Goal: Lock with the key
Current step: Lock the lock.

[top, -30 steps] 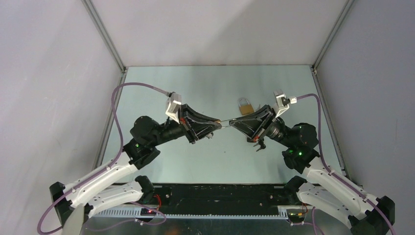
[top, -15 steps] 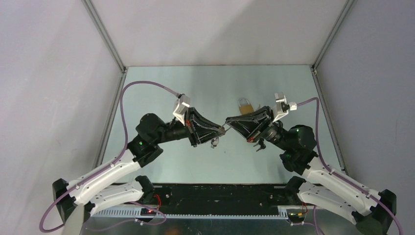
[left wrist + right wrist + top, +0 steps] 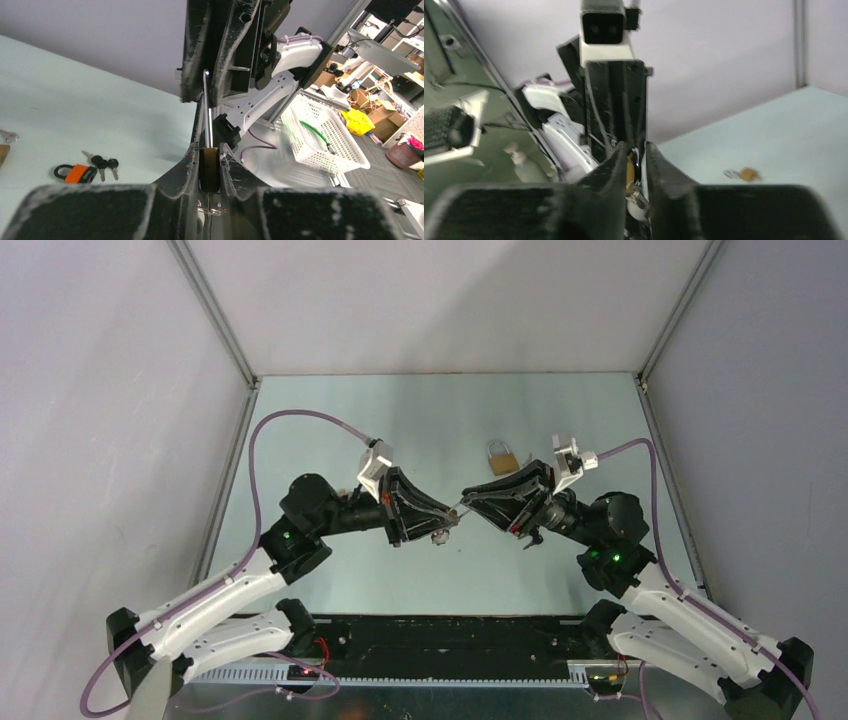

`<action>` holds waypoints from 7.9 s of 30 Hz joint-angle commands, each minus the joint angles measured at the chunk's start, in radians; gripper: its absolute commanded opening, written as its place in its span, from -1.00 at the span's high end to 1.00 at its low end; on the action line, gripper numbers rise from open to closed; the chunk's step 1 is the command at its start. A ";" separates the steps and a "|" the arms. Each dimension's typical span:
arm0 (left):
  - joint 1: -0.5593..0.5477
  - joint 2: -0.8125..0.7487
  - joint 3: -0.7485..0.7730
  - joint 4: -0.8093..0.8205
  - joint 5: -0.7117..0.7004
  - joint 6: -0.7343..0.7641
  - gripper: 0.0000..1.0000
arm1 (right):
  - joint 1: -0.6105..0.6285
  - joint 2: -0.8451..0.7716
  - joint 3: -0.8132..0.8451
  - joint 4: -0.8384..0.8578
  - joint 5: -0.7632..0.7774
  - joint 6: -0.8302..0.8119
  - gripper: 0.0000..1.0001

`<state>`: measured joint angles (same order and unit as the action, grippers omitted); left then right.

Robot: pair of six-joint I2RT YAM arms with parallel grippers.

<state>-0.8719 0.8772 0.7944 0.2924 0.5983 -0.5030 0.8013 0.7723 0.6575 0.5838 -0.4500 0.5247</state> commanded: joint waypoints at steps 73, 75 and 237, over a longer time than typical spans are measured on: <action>0.052 -0.105 0.052 -0.174 -0.061 0.121 -0.50 | -0.073 0.014 0.159 -0.228 -0.263 -0.012 1.00; 0.052 -0.103 0.054 -0.164 -0.060 0.112 -0.36 | -0.075 0.018 0.159 -0.212 -0.268 0.003 1.00; 0.178 -0.040 0.081 -0.387 0.042 0.065 -0.75 | -0.073 0.174 0.119 0.097 -0.170 0.270 1.00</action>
<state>-0.7052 0.8268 0.8452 -0.0765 0.5171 -0.5266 0.7296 0.9703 0.7212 0.6739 -0.5461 0.8520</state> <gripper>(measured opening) 0.873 0.034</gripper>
